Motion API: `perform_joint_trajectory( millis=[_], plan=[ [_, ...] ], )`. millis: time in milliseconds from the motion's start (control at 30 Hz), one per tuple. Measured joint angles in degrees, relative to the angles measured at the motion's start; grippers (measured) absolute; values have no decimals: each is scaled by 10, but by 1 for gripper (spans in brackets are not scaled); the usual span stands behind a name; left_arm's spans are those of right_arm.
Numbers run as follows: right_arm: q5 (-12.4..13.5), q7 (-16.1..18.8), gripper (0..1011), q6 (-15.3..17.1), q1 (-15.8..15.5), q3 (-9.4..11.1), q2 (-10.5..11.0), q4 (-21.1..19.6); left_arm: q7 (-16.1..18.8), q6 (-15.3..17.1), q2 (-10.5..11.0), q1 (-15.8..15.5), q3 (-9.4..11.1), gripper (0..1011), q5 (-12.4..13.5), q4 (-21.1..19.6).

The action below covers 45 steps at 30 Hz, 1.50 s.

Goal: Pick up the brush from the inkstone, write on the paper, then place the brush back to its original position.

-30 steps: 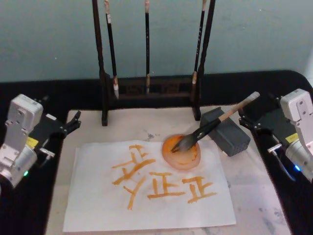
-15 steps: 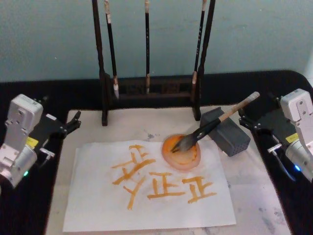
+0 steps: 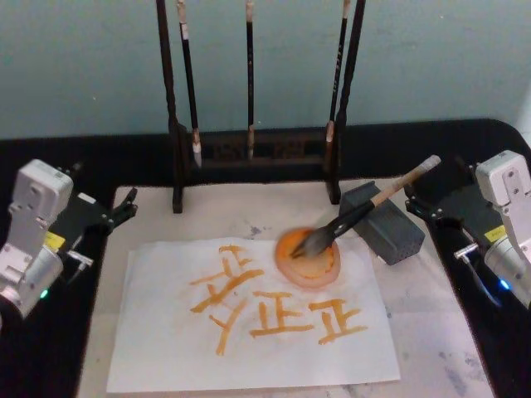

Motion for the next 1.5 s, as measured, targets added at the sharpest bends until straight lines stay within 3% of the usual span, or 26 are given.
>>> perform_joint_trajectory(
  millis=[433, 600, 733, 767, 967, 1067, 1267, 1500],
  plan=[
    [-2, 7, 1000, 2, -5, 10, -5, -6, 0, 0, 0, 0, 0, 1010, 0, 0],
    [24, 23, 1000, 19, -17, 29, -9, -24, 0, 0, 0, 0, 0, 1010, 0, 0],
    [75, 51, 1000, 48, -26, 51, -15, -41, 0, 0, 0, 0, 0, 1010, 0, 0],
    [104, 65, 1000, 67, -29, 62, -19, -47, 0, 0, 0, 0, 0, 1010, 0, 0],
    [192, 101, 1000, 136, -35, 97, -38, -58, 0, 0, 0, 0, 0, 1010, 0, 0],
    [248, 113, 1000, 190, -35, 122, -56, -59, 0, 0, 0, 0, 0, 1010, 0, 0],
    [322, 111, 1000, 260, -29, 151, -81, -53, 0, 0, 0, 0, 0, 1010, 0, 0],
    [413, 77, 1000, 328, -9, 179, -118, -26, 0, 0, 0, 0, 0, 1010, 0, 0]
  ],
)
